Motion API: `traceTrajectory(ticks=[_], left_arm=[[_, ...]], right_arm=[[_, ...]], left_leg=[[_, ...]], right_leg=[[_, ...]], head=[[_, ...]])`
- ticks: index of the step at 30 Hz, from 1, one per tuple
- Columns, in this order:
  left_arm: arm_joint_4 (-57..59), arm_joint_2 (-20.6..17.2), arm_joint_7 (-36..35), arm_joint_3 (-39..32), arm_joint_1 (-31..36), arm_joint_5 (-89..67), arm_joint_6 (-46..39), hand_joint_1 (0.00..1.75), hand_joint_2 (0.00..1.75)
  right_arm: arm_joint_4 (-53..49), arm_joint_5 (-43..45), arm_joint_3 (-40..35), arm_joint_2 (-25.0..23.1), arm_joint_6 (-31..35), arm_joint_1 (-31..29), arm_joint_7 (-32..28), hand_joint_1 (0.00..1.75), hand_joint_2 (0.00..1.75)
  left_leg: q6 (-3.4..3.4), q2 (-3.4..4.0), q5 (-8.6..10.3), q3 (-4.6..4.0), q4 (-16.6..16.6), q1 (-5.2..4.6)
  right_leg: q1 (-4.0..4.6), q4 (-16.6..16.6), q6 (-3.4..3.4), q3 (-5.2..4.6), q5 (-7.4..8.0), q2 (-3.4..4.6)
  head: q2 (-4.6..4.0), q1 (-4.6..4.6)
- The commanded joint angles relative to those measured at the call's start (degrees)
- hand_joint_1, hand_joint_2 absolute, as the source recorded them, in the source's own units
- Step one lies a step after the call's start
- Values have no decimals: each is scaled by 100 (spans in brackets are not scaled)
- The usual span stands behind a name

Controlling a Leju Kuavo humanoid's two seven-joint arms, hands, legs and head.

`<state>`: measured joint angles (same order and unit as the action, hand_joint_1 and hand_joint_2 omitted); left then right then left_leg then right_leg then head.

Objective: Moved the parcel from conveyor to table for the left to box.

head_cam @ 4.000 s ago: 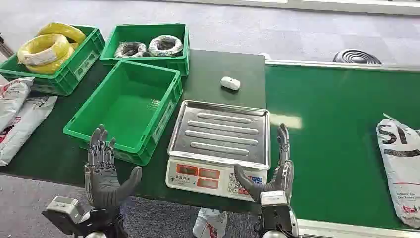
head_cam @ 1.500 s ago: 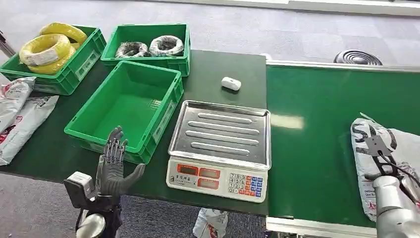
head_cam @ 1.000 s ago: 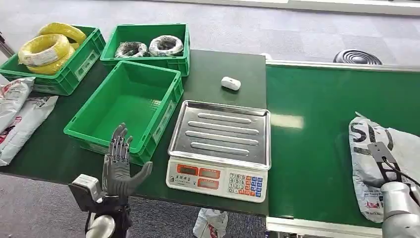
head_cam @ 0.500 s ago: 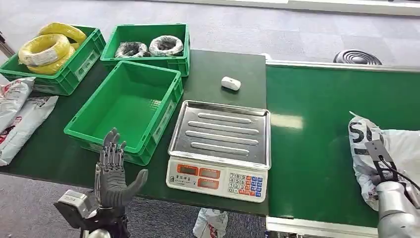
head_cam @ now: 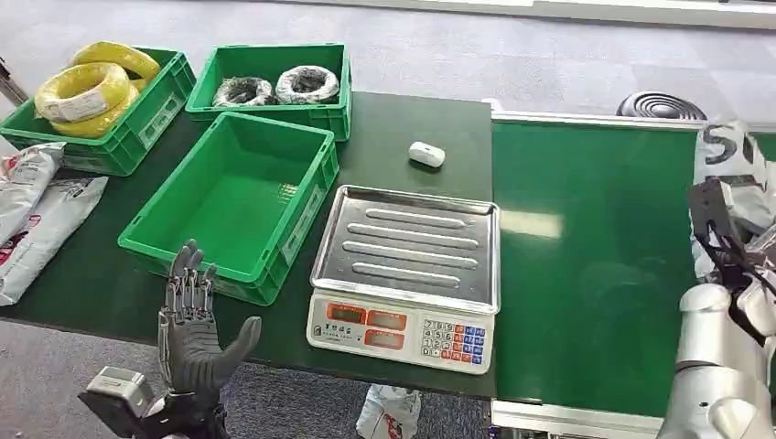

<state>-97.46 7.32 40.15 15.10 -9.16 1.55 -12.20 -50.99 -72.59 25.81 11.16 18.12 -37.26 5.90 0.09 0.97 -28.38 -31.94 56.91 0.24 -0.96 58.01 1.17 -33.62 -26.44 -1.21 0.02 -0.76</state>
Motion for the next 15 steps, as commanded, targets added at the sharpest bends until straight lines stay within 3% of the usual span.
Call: traceTrajectory(ticks=[1, 4, 8, 11, 13, 15], left_arm=[[19, -71, -15, -67, -60, 10, -85, 0, 175], [28, -80, -15, -61, -53, 17, -89, 0, 175], [209, -112, -15, -3, 186, 56, -75, 0, 175], [348, -106, -15, 9, 313, 45, -65, 0, 175], [389, -83, -15, 34, 361, 44, -46, 0, 175], [435, -66, -15, 39, 404, 41, -57, 0, 175]], right_arm=[[-2519, -300, -1118, -636, 224, 281, 36, 175, 175], [-2509, -338, -1171, -665, 301, 281, 22, 175, 175], [-2871, -374, -2728, -1065, 363, 746, -1349, 175, 175], [-2975, -439, -3895, -1280, 291, 1185, -1564, 175, 175], [-2861, -434, -4493, -1408, 325, 1313, -1683, 175, 175], [-2822, -558, -4655, -1494, 389, 1368, -1552, 175, 175]], left_leg=[[-3, 24, -4, 7, -6, 2], [-1, 15, -1, 5, -6, 1], [-4, 22, 1, 12, -13, 3], [-12, 57, -1, 32, -28, 8], [-9, 47, -2, 32, -18, 11], [-8, 36, -1, 27, -14, 17]], right_leg=[[2, -4, -9, -6, 5, 38], [1, -3, -6, -3, 4, 28], [2, -9, -9, 3, 8, 36], [7, -19, -19, 11, 16, 75], [9, -10, -13, 13, 7, 56], [14, -6, -14, 7, 4, 47]], head=[[0, -2], [0, 0], [0, 2], [0, 2], [0, 0], [0, -2]])
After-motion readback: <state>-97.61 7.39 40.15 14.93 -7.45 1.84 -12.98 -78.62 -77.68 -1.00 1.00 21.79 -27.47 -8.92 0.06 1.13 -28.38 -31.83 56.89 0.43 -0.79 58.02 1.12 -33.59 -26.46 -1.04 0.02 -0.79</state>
